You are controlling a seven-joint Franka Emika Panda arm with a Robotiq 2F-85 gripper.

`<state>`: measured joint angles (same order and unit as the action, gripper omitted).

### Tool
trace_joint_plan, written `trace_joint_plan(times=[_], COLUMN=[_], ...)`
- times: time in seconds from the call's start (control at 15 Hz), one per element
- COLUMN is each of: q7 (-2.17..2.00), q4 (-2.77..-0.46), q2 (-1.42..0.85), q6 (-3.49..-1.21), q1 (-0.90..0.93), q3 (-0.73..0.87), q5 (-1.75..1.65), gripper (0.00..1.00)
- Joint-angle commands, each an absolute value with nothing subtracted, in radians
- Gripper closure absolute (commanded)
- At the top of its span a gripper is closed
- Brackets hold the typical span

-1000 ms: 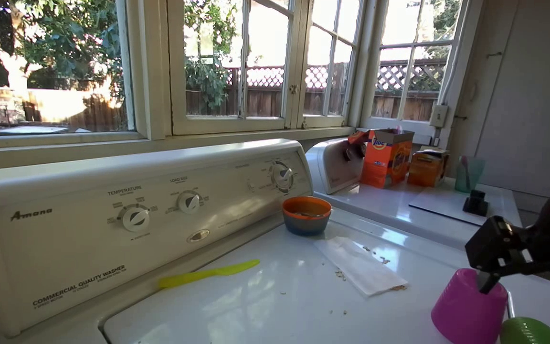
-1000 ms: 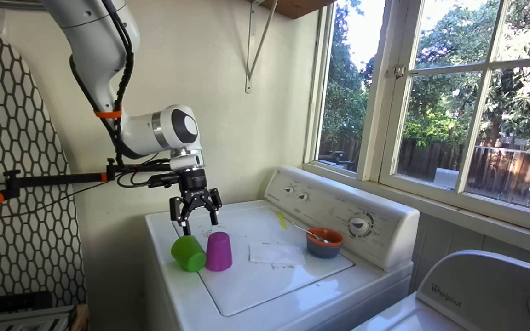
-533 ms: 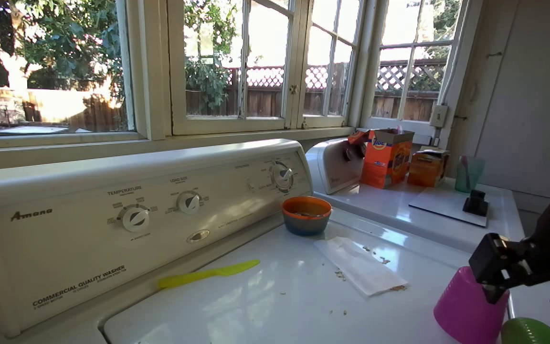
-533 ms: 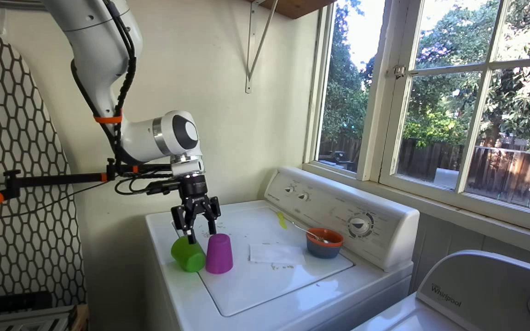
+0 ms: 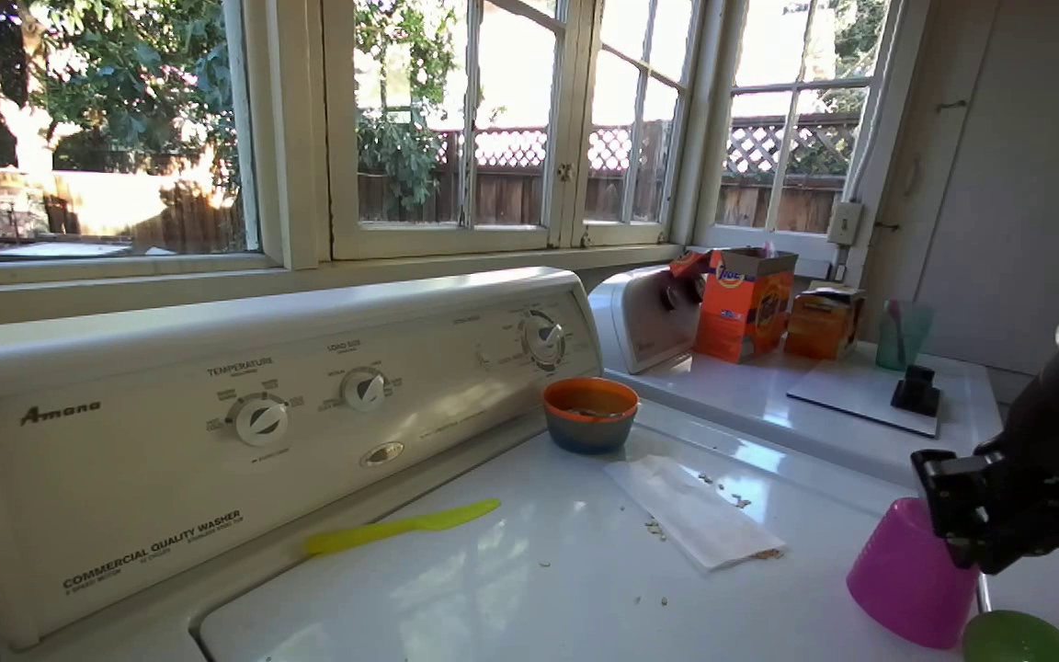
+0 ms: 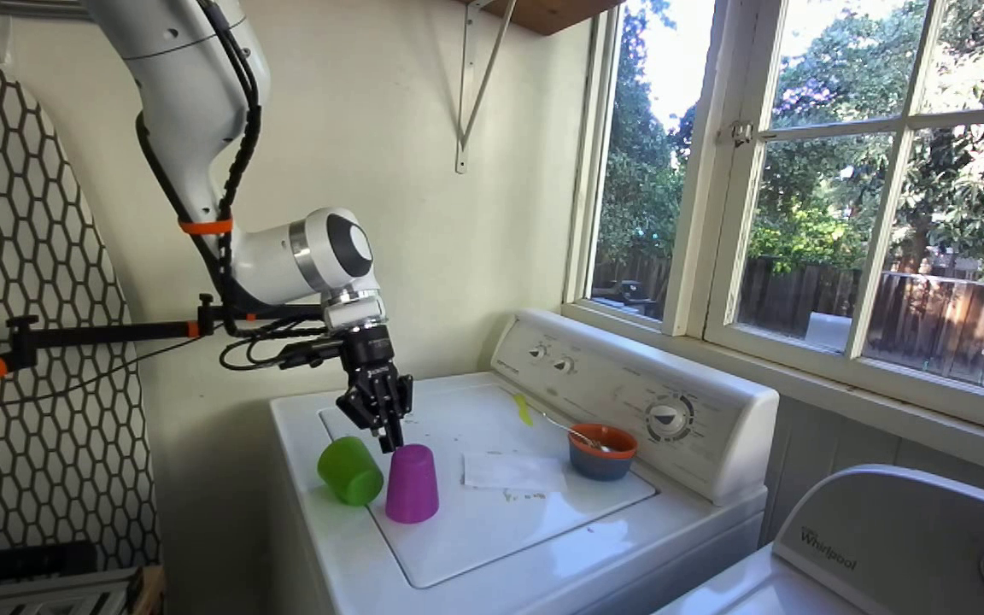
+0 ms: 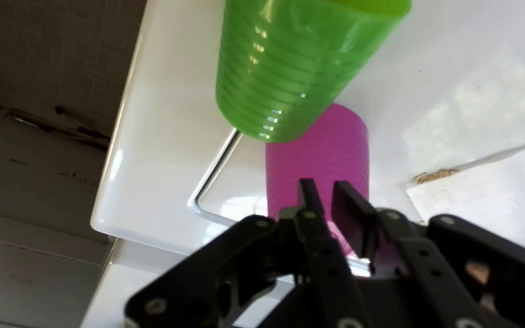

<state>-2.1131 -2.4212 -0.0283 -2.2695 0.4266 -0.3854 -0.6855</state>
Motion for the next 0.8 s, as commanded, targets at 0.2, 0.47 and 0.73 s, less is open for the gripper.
trace_joint_plan(times=[0.2,0.47,0.73], q7=[-2.139,-2.150,-2.142], q4=[-2.431,-2.418,-2.411], q2=[-0.084,-0.095,-0.079], q6=[-2.289,-2.270,-2.265], q1=[0.408,0.406,0.406], q3=[-0.362,-0.342,-0.339], q5=[-0.773,-0.828,-0.844], gripper=[1.00,1.00,1.00])
